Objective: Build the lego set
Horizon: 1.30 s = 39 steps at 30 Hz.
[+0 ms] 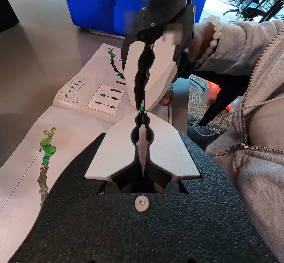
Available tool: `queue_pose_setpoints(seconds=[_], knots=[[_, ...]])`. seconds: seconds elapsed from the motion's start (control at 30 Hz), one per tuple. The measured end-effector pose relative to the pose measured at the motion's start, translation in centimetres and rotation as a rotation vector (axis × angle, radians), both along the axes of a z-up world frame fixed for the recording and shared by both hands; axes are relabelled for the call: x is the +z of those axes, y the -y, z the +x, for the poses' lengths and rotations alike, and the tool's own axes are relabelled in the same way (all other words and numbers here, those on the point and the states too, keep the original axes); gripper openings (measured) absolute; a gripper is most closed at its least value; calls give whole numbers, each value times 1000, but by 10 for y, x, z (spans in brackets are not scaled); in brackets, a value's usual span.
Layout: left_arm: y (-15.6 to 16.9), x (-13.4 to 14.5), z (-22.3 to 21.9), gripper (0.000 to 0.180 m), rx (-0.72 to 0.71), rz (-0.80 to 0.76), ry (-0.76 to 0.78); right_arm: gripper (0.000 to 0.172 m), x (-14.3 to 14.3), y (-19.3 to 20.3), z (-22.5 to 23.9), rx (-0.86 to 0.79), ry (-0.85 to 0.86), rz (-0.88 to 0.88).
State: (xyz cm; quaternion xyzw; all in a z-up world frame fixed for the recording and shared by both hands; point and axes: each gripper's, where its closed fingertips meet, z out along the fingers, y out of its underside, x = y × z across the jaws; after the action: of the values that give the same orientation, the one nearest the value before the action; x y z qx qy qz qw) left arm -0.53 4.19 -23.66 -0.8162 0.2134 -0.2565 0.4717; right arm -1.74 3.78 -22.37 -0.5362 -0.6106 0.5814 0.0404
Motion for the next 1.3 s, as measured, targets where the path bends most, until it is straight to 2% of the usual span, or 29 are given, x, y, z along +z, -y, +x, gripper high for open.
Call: queue_pose_setpoints(seconds=[0.27, 0.47, 0.67, 0.87, 0.97, 1.1, 1.3], knots=[[1, -1, 1, 3, -1, 4, -13, 5, 0, 0, 0, 0, -2, 2], [0, 6, -2, 3, 1, 39, 24, 8, 17, -3, -2, 0, -43, -40], [0, 4, 0, 3, -2, 43, -6, 12, 4, 0, 2, 37, 41, 45], [0, 4, 1, 4, -3, 42, -10, 6, 4, -1, 2, 41, 18, 61], [-2, 5, -2, 19, 14, 41, 13, 5, 7, 0, 4, 51, 4, 3], [0, 5, -3, 19, -1, 33, 14, 5, 13, -6, 3, 23, -24, -41], [0, 5, 0, 3, -11, 62, -18, 5, 12, -5, 4, 30, -19, -38]])
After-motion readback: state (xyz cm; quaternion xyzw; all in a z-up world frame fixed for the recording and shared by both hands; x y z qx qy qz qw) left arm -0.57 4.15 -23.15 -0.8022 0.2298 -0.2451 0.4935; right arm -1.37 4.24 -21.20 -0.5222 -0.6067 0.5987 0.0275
